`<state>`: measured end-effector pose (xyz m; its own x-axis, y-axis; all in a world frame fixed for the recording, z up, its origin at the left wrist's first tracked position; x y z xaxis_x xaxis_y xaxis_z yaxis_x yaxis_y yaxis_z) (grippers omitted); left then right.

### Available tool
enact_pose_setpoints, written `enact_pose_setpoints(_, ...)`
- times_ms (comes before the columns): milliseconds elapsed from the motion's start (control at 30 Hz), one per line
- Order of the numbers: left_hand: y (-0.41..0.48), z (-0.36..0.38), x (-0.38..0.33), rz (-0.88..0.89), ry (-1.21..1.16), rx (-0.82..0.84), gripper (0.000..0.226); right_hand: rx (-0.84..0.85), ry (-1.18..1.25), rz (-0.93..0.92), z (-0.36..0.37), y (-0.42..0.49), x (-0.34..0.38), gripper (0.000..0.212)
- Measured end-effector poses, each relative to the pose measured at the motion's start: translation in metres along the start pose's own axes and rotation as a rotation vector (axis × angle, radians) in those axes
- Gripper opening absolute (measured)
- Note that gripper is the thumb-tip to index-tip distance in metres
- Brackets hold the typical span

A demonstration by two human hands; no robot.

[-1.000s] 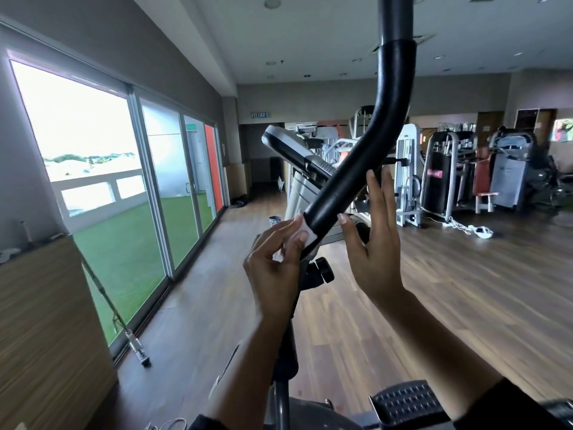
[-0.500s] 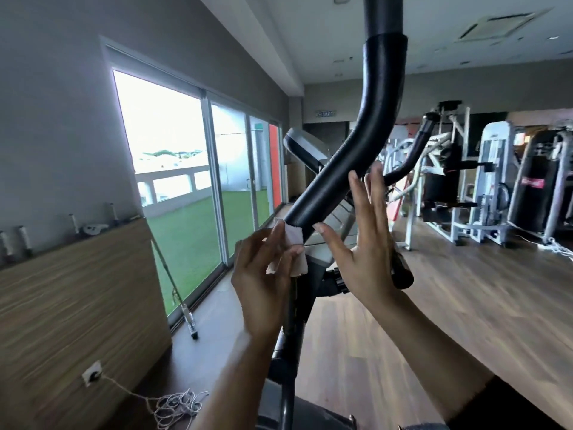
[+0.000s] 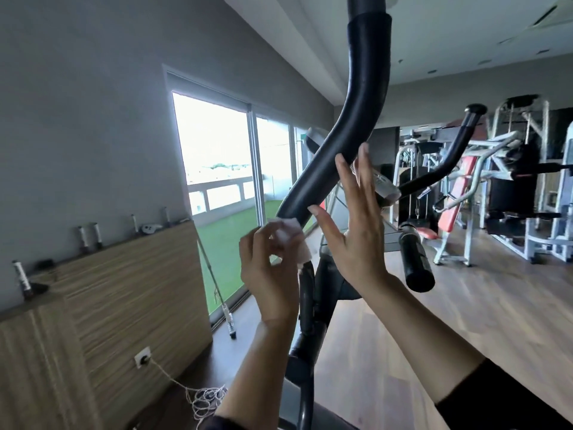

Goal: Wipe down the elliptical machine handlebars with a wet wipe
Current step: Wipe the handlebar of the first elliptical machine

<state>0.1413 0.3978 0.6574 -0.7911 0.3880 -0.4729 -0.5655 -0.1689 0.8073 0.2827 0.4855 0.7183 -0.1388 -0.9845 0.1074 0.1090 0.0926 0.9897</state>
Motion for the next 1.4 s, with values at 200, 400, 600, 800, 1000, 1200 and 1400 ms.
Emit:
enact_pose_setpoints(200, -0.014, -0.004, 0.021, -0.047, 0.066, -0.031, 0.032, 0.000, 0.079, -0.024, -0.001, -0.001, 0.003, 0.062)
enact_pose_setpoints(400, -0.016, -0.008, 0.025, -0.077, 0.045, -0.083, 0.029, 0.009, 0.097, -0.014, 0.001, -0.002, 0.001, 0.062)
enact_pose_setpoints(600, -0.023, -0.009, 0.040, -0.108, 0.078, -0.052, 0.032, 0.015, 0.096, -0.005, 0.003, -0.004, -0.001, 0.063)
enact_pose_setpoints(800, -0.018, -0.014, 0.035, -0.131, 0.053, -0.050, 0.032, 0.029, 0.081, -0.008, 0.001, -0.005, 0.002, 0.061)
enact_pose_setpoints(1000, 0.004, -0.009, 0.000, 0.017, 0.073, 0.020, 0.037, -0.007, 0.081, 0.011, -0.009, 0.003, -0.004, 0.057)
enact_pose_setpoints(1200, 0.011, 0.004, 0.000, -0.084, -0.021, 0.194, 0.035, 0.005, 0.121, 0.044, -0.010, 0.015, -0.005, 0.053)
enact_pose_setpoints(1400, 0.030, 0.028, -0.036, -0.146, -0.161, 0.217, 0.029, -0.012, 0.136, 0.040, -0.021, 0.030, -0.005, 0.050)
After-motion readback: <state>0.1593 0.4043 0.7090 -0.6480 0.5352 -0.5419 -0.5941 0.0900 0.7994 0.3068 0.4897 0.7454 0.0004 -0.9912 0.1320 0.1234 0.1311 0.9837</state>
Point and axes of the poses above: each hand's wrist, its own y-axis towards the middle knuckle, its own z-axis out of the palm, x = y × z, the point moved 10 cm from there along y, towards the middle knuckle, and after that the axes turned 6 degrees about -x, right-handed, at the moved point
